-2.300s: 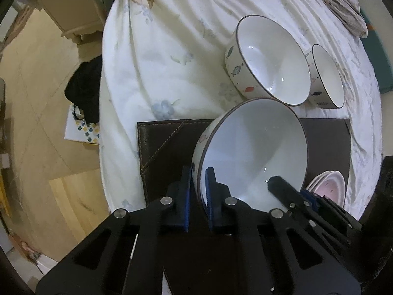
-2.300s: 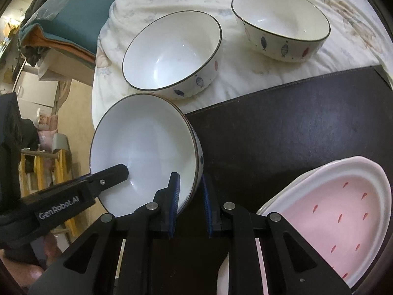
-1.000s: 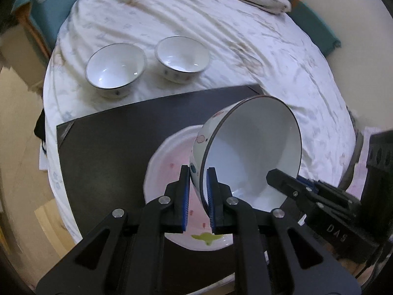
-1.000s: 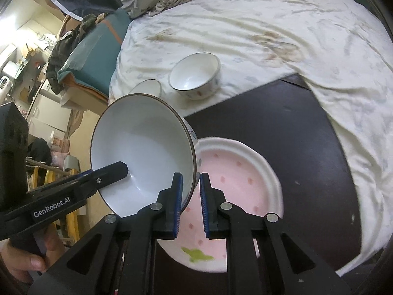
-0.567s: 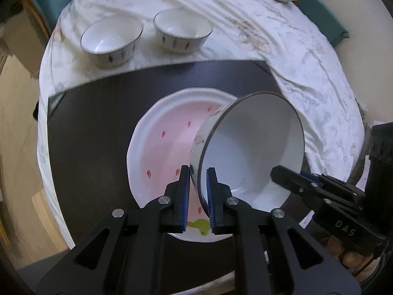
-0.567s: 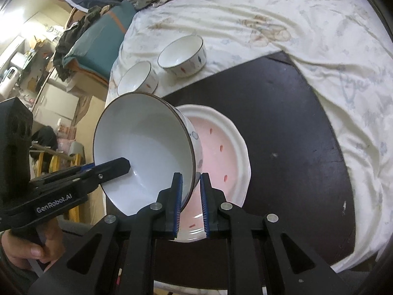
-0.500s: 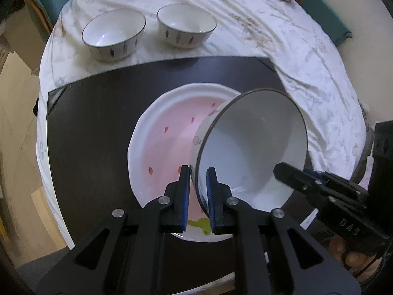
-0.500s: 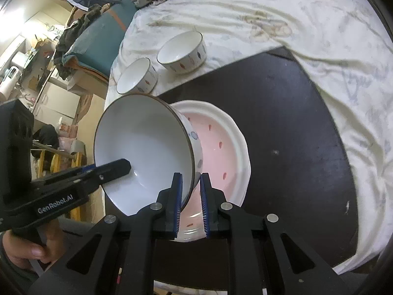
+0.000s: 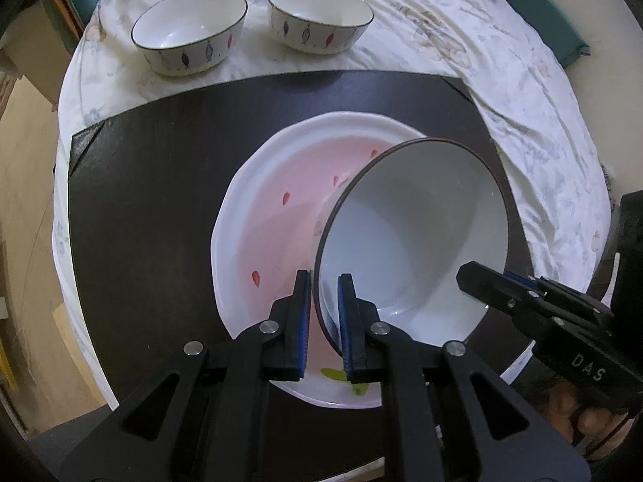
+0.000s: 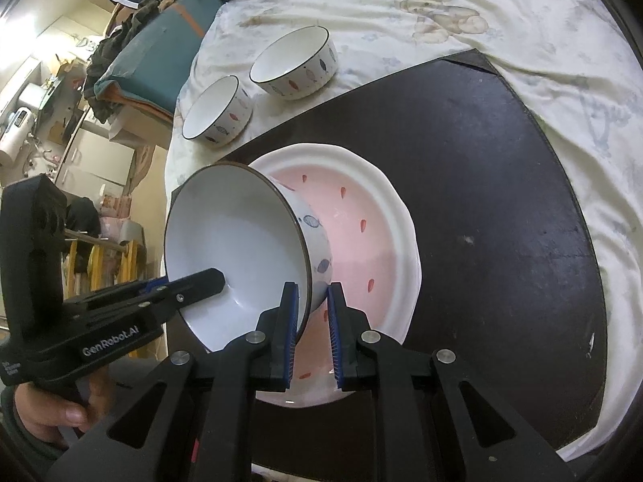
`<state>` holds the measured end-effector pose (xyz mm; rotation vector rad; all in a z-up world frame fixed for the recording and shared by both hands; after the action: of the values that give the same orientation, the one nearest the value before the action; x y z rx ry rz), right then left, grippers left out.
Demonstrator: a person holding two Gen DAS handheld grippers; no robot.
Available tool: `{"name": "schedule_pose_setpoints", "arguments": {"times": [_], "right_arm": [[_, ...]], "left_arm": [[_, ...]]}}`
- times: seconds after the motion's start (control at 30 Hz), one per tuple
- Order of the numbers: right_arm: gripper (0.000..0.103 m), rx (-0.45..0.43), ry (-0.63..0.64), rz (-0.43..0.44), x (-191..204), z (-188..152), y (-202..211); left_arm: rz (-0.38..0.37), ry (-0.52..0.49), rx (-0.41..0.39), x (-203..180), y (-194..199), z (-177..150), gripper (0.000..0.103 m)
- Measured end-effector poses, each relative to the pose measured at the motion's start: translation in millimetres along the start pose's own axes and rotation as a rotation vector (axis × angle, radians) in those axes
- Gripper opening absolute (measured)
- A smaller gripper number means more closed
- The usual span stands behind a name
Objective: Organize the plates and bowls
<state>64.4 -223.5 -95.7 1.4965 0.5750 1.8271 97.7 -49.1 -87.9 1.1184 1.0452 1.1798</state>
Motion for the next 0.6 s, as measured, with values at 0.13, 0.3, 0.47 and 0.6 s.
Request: {"name": "schedule_pose_setpoints", "arguments": {"times": [0.13, 0.3, 0.47, 0.6], "right_arm": [[0.016, 0.019, -0.016, 0.003, -4.4, 0.6, -5.7], [0.016, 0.021, -0.040, 0.004, -7.9, 1.7, -7.3], [0.017, 0.031, -0.083, 0.028, -14.6, 2.5, -6.6], [0.020, 0.036, -0.089, 0.042, -14.5, 1.0, -5.7]], "left_arm": [[-0.001, 0.003, 0.015, 1.2, -6.4, 0.4, 0.010], [-0.010, 0.021, 0.027, -1.4, -10.0, 2.8, 0.010], [-0.004, 0.017, 0.032, -2.4, -8.9, 3.7, 0.011], [0.029, -0.014, 0.014, -5.9, -8.0, 4.1, 0.013]]}}
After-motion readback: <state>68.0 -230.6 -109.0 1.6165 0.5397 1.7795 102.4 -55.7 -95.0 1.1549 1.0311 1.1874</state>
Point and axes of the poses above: each gripper's, at about its wrist camera, not at the fingertips, and y roughly against the way its jaws point, x to its left, z to its top, the point moved 2 cm from there along -y, roughly the way its jaws point, and after that the axes turned 11 degrees about z, right-handed, at the moved point
